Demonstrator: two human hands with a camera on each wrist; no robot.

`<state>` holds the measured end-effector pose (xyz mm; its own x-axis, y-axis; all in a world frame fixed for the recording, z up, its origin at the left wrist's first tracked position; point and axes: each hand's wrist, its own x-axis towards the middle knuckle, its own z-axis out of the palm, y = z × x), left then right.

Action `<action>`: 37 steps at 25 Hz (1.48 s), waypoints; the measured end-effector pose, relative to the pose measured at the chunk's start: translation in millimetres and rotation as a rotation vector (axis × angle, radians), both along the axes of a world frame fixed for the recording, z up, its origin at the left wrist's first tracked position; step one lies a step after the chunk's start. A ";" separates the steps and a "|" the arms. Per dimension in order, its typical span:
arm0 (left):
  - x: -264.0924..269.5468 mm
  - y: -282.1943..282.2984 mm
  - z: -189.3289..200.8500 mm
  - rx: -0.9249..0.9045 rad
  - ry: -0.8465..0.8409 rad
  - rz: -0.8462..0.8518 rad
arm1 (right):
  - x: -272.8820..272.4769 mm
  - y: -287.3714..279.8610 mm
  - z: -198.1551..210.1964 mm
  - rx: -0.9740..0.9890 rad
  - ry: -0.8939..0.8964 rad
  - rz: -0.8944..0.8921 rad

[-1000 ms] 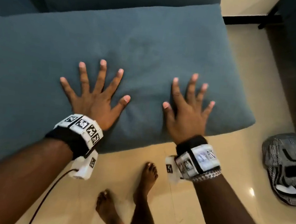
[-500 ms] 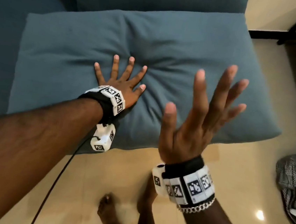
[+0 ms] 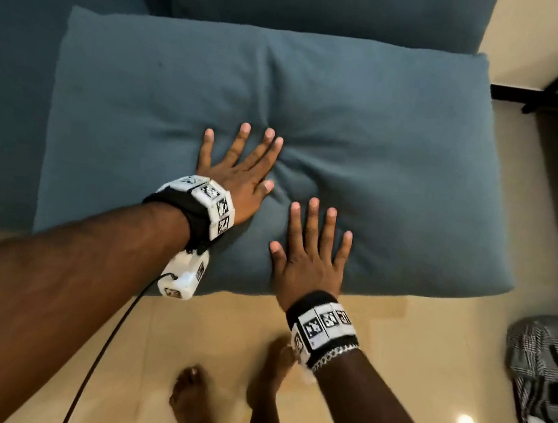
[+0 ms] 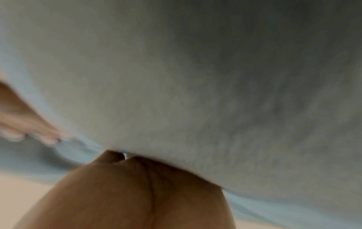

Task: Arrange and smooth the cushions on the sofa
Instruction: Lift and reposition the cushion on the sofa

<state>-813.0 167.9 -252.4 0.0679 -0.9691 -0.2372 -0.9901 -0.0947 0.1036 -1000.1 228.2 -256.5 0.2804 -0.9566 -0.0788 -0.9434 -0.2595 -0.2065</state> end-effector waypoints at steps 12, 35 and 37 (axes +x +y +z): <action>79.6 48.2 5.8 -0.234 -0.084 0.055 | 43.2 3.0 41.9 -0.167 -0.355 0.119; 76.6 125.1 -1.0 -0.233 0.025 0.367 | 62.6 32.5 24.4 -0.182 -0.387 0.121; 86.4 140.8 -6.6 -0.212 0.026 0.461 | 70.4 36.8 26.5 -0.405 -0.458 0.152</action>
<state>-726.6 308.7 -258.9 0.4966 -0.8668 -0.0459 -0.8471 -0.4955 0.1923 -929.7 265.0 -230.1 0.3347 -0.8323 0.4419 -0.7292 -0.5258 -0.4379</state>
